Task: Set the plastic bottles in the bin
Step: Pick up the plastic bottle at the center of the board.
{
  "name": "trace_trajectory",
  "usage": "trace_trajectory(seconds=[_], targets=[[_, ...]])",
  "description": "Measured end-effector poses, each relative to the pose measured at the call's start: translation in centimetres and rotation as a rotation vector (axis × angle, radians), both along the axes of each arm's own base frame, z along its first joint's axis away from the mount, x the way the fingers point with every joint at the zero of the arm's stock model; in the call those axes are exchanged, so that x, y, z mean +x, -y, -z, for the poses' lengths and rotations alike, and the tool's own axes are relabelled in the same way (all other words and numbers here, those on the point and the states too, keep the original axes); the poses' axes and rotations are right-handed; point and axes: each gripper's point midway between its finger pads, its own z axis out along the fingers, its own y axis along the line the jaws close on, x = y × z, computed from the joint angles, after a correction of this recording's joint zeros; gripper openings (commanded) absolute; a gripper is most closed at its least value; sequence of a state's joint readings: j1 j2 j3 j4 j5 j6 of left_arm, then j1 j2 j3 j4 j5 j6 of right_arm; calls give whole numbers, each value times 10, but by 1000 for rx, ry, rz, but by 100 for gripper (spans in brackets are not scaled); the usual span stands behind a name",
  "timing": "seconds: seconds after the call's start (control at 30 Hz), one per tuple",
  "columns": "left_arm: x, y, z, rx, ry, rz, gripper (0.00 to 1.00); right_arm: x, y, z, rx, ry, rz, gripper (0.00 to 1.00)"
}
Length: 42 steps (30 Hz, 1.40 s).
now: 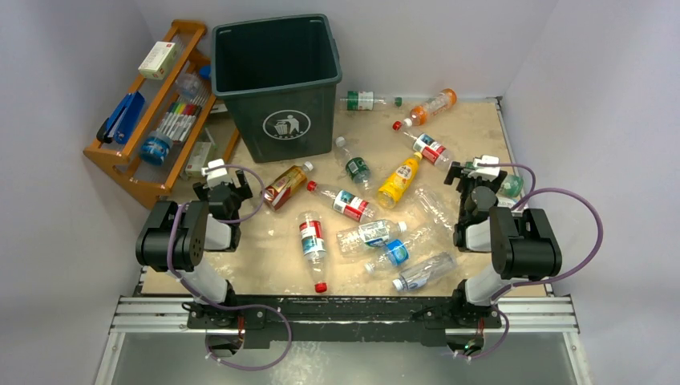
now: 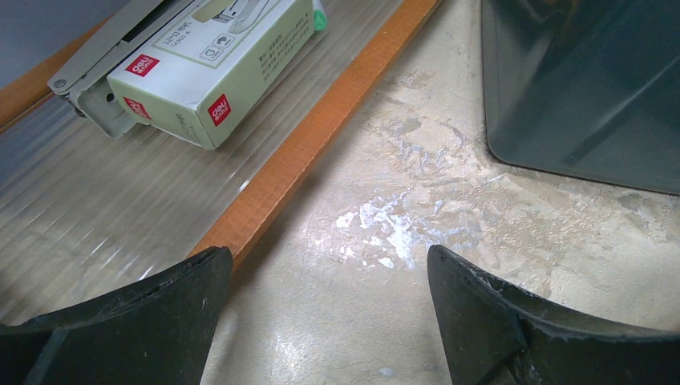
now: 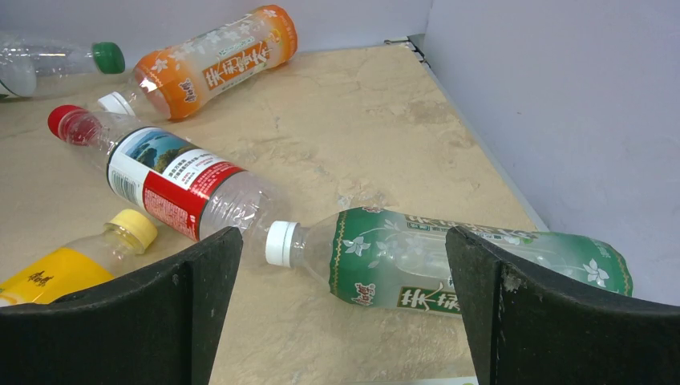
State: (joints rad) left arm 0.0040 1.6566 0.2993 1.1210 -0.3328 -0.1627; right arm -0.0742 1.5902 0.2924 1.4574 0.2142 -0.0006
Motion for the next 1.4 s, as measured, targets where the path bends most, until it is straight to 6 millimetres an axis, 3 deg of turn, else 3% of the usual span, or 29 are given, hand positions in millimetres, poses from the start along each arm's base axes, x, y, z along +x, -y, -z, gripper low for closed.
trace_trajectory(seconds=[1.2, 1.33, 1.4], targets=[[-1, 0, 0, 0, -5, 1, 92, 1, -4, 1, -1, -5, -26, 100], [-2, -1, -14, -3, -20, -11, 92, 0, -8, 0, -14, -23, -50, 100], [3, -2, -30, -15, -6, -22, 92, 0, -11, -14, -24, -4, -69, 100]])
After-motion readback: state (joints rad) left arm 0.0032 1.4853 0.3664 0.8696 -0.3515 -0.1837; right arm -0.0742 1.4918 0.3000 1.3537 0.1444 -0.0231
